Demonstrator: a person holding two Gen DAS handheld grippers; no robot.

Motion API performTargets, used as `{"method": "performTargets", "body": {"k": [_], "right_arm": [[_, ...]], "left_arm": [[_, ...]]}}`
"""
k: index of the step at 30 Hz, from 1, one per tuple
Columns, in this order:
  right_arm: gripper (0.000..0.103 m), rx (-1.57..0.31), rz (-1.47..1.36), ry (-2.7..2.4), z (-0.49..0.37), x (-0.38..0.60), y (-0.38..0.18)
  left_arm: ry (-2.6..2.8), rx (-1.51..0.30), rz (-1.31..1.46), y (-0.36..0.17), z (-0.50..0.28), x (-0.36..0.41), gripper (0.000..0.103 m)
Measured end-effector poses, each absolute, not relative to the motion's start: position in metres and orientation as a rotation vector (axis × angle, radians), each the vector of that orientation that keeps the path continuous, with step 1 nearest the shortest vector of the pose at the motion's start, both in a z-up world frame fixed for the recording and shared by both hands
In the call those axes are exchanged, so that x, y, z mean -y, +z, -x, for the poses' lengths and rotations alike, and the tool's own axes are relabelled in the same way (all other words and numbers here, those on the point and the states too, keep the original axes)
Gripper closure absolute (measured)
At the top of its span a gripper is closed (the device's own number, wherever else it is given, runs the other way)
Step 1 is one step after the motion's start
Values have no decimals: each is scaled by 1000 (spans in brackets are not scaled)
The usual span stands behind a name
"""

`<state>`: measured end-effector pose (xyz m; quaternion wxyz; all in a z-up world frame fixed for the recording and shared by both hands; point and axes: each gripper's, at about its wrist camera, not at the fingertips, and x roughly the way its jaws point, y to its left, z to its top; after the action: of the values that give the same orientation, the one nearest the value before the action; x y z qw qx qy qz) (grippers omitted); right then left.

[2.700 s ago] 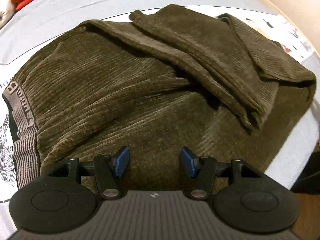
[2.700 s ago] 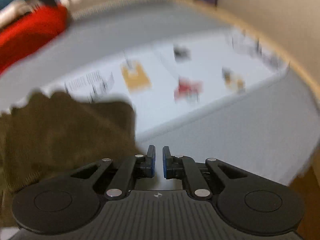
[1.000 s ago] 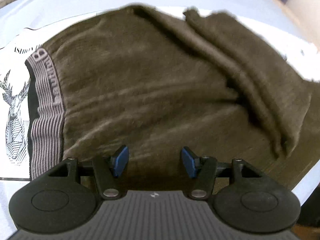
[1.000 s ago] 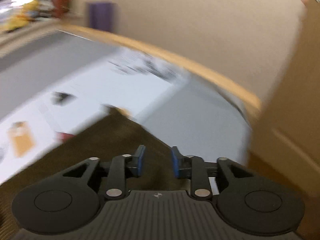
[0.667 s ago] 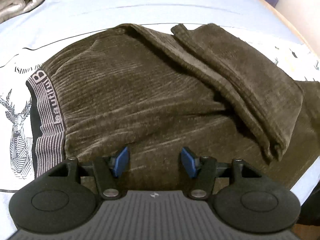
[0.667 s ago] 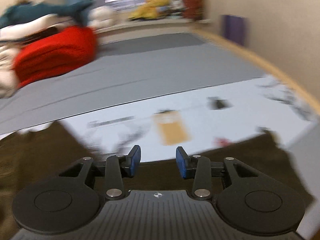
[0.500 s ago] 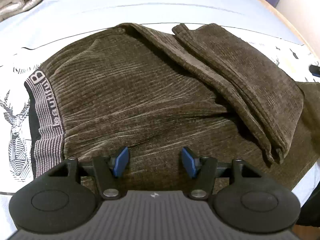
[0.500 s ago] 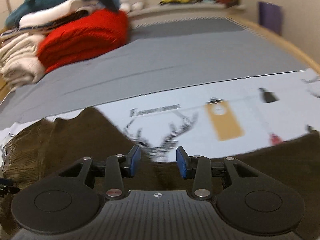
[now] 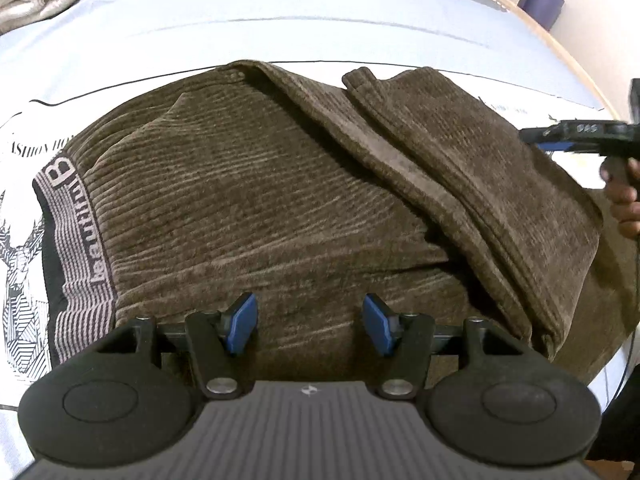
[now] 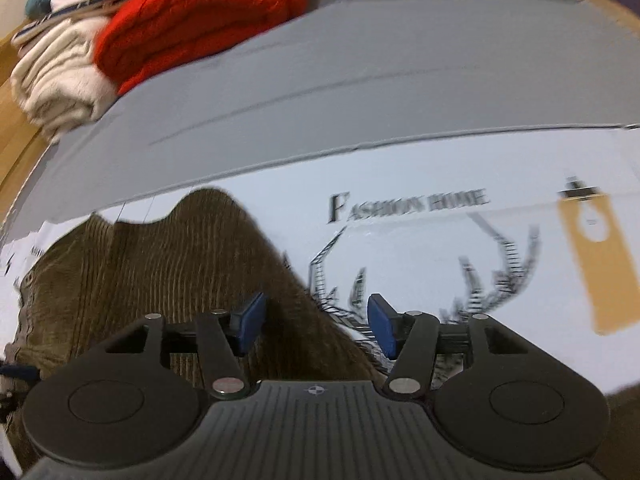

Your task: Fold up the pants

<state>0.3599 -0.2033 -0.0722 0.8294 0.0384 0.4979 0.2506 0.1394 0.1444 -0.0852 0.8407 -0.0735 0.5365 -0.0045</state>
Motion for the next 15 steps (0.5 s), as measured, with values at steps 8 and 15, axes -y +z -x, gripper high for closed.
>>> {"method": "performTargets", "body": {"k": [8,15], "right_arm": [[93,-1032,10,752,-364,176,-70],[96,-792,-243,751,-359,218,-13]], "left_arm": [[-16,-1127,174,-85,-153,-149,39],[-18,-1092,217,-79,-158,-155,39]]}}
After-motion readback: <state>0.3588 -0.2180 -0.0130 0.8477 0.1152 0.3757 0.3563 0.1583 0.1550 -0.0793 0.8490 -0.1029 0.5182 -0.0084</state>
